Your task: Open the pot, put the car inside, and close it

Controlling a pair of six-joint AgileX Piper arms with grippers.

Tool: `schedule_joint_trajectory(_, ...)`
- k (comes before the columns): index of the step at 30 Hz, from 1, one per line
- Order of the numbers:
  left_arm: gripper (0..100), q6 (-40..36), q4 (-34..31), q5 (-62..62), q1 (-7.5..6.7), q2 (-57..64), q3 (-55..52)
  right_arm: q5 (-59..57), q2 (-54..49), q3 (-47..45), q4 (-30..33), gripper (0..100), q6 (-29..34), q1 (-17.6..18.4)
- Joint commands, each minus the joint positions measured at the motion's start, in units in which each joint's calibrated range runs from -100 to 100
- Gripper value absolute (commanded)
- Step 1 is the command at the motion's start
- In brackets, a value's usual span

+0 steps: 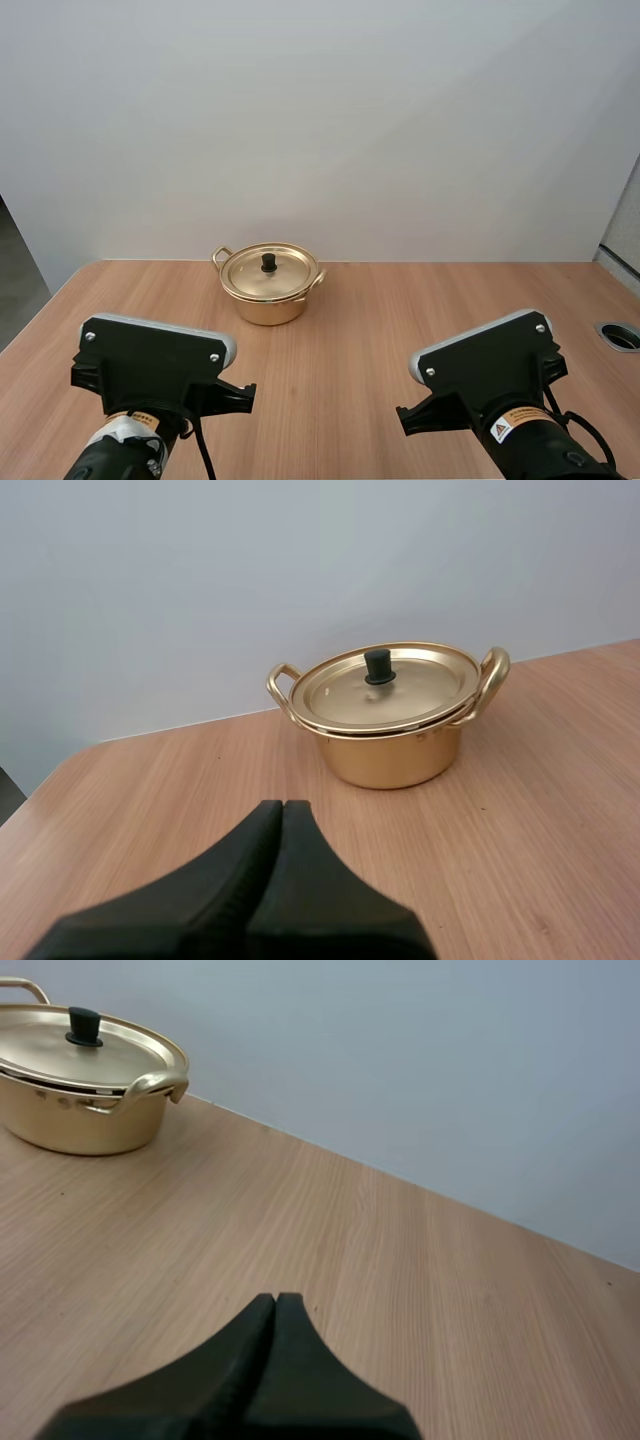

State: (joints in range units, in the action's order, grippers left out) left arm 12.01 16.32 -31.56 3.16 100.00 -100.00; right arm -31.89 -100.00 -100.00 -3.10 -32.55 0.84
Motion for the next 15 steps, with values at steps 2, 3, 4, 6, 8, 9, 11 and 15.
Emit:
schedule_joint_trajectory(2, 0, 0.04, -0.11, -0.03, 0.00, 0.00, 0.00, 0.13, 0.00, 0.00, 8.75, 0, 25.56, -0.40)
schedule_joint_trajectory(3, 0, 0.04, -0.11, -0.03, 0.00, 0.00, 0.00, 0.13, 0.00, 0.00, 8.75, 0, 25.56, -0.72)
schedule_joint_trajectory(4, 0, 0.04, -0.11, -0.03, 0.00, 0.00, 0.00, 0.13, 0.00, 0.00, 8.75, 0, 25.56, -0.91)
schedule_joint_trajectory(6, 0, 0.04, -0.11, -0.03, 0.00, 0.00, 0.00, 0.30, 0.00, 0.00, 8.65, 0, 25.56, -1.47)
schedule_joint_trajectory(8, 0, 0.04, -0.11, -0.03, 0.00, 0.00, 0.00, 0.30, 0.00, 0.00, 8.65, 0, 25.65, -1.62)
schedule_joint_trajectory(9, 0, 0.04, -0.11, -0.03, 0.00, 0.00, 0.00, 0.30, 0.00, 0.00, 8.65, 0, 25.65, -1.62)
schedule_joint_trajectory(11, 0, 0.04, -0.11, -0.03, 0.00, 0.00, 0.00, 0.48, 0.00, 0.00, 8.65, 0, 25.65, -1.63)
schedule_joint_trajectory(15, 0, 0.04, -0.11, -0.03, 0.00, 0.00, 0.00, 0.48, 0.00, 0.00, 8.65, 0, 25.65, -1.63)
